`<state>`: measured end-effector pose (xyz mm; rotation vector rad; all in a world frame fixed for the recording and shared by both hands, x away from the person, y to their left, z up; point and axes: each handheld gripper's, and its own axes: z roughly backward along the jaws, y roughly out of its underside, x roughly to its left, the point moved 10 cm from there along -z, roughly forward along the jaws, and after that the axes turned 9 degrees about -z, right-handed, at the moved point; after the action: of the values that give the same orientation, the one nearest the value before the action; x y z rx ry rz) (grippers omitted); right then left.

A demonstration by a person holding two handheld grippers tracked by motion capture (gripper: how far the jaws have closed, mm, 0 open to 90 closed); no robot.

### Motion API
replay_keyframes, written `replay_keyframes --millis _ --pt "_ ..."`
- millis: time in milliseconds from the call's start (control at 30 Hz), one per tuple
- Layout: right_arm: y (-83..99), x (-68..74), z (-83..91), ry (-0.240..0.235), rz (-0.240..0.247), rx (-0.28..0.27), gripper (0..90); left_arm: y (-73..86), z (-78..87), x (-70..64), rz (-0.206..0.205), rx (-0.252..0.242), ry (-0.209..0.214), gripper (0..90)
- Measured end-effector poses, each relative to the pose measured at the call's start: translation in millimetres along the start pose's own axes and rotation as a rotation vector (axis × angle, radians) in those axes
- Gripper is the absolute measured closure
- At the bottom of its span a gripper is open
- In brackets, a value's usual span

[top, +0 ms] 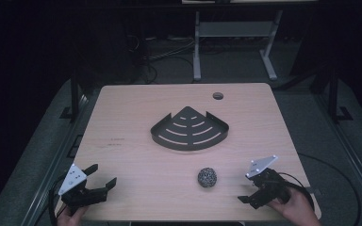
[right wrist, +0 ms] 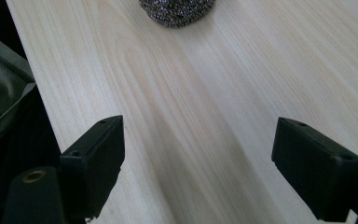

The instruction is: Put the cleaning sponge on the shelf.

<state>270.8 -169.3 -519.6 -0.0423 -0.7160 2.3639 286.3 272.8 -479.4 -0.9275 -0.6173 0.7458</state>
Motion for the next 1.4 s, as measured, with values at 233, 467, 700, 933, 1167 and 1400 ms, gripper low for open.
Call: replay_keyframes --millis 233,467,700,933,1167,1400 --pt "-10.6 5.7 -5.6 -0.012 0.025 0.009 16.6 -0.7 0.6 0.4 0.0 -0.003 -0.002 13.3" --pt "-22.9 10.0 -10.9 -0.022 0.061 0.012 16.6 -1.1 0.2 -1.0 -0.004 -0.002 0.001 13.3" --pt "-32.8 12.2 -13.0 -0.03 0.078 0.019 16.6 -1.4 0.6 -0.4 -0.002 -0.005 -0.002 13.3" --pt "-41.7 14.4 -16.6 -0.038 0.098 0.024 16.6 -1.8 0.8 -1.1 -0.005 -0.005 0.0 13.3" --pt "-48.9 17.8 -22.3 -0.055 0.108 0.03 16.6 -2.1 0.9 -0.8 -0.004 -0.006 -0.002 13.2" --pt "-53.8 20.0 -24.6 -0.075 0.116 0.033 16.3 -2.4 0.9 -0.9 -0.005 -0.007 -0.001 13.3"
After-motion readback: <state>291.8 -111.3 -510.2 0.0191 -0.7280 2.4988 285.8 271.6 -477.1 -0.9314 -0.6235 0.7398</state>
